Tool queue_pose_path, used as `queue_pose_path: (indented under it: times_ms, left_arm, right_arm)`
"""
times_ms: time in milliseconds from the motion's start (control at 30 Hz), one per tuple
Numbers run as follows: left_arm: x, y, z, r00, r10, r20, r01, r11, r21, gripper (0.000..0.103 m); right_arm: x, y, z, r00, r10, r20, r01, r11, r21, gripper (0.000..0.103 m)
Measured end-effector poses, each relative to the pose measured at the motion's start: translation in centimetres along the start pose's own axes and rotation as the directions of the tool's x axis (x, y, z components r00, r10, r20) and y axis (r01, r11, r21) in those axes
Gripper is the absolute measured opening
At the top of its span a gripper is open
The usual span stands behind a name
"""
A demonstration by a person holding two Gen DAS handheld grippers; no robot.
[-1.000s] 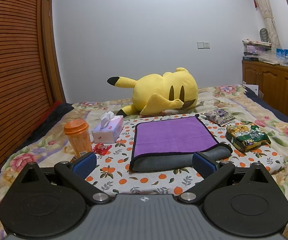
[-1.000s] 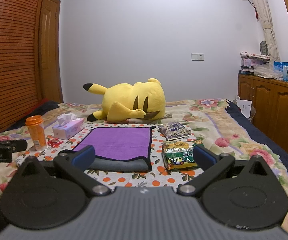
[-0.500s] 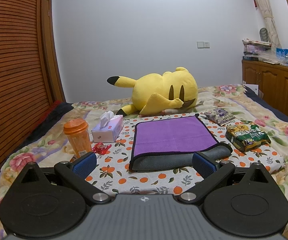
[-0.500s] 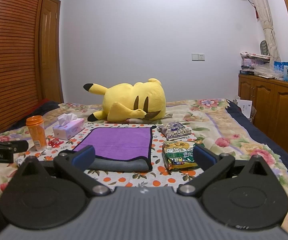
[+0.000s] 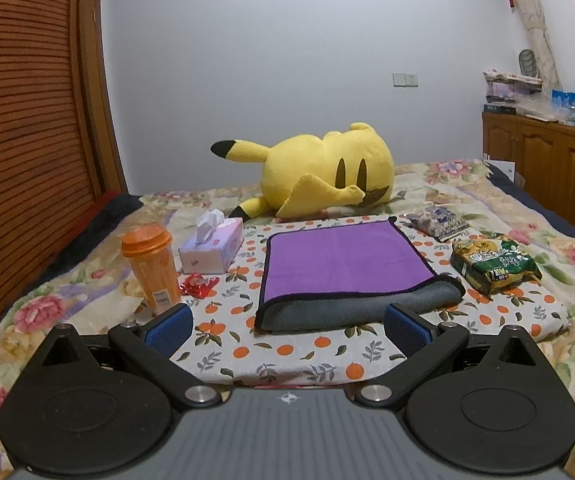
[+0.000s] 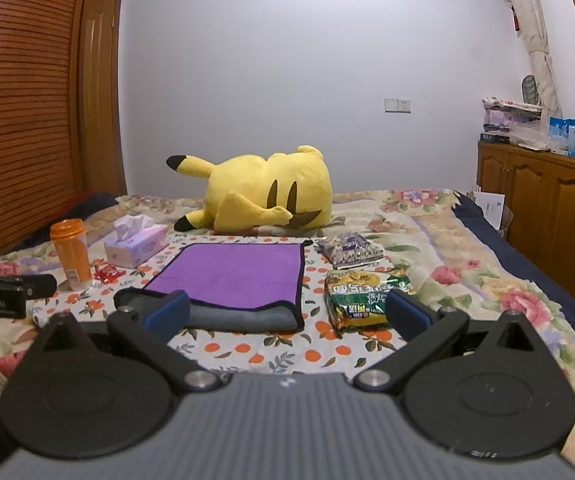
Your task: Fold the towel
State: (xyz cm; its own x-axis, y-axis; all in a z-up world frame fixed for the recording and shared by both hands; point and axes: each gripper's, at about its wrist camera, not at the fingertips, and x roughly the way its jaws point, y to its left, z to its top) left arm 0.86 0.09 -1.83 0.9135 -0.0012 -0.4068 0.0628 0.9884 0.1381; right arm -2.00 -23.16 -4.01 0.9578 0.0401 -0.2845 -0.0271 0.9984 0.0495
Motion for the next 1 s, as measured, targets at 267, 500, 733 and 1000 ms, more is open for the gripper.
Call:
queue_pose_path:
  times_ms: [267, 500, 733, 1000]
  left_arm:
    - [1.6, 0.4, 0.3, 0.999, -0.007, -0.033, 0.007, 1.0, 0.009, 0.103]
    - [3.4, 0.9, 0.5, 0.998, -0.019, -0.059, 0.02, 1.0, 0.015, 0.103]
    - [5.0, 1.4, 0.7, 0.997, -0.016, -0.072, 0.018, 0.999, 0.026, 0.103]
    - [7.6, 2.6, 1.3, 0.995, -0.023, -0.095, 0.026, 0.999, 0.031, 0.103]
  right_arm:
    - [1.2, 0.5, -0.8, 0.999, 0.005, -0.043, -0.005, 1.0, -0.007, 0.103]
    - [2.5, 1.2, -1.4, 0.997, 0.009, -0.081, -0.01, 1.0, -0.019, 0.103]
    - [4.0, 1.8, -1.5, 0.994, 0.015, -0.108, -0.017, 1.0, -0.021, 0.103]
    - [5.7, 2.2, -0.9, 0.99, 0.04, -0.135, -0.043, 0.999, -0.018, 0.103]
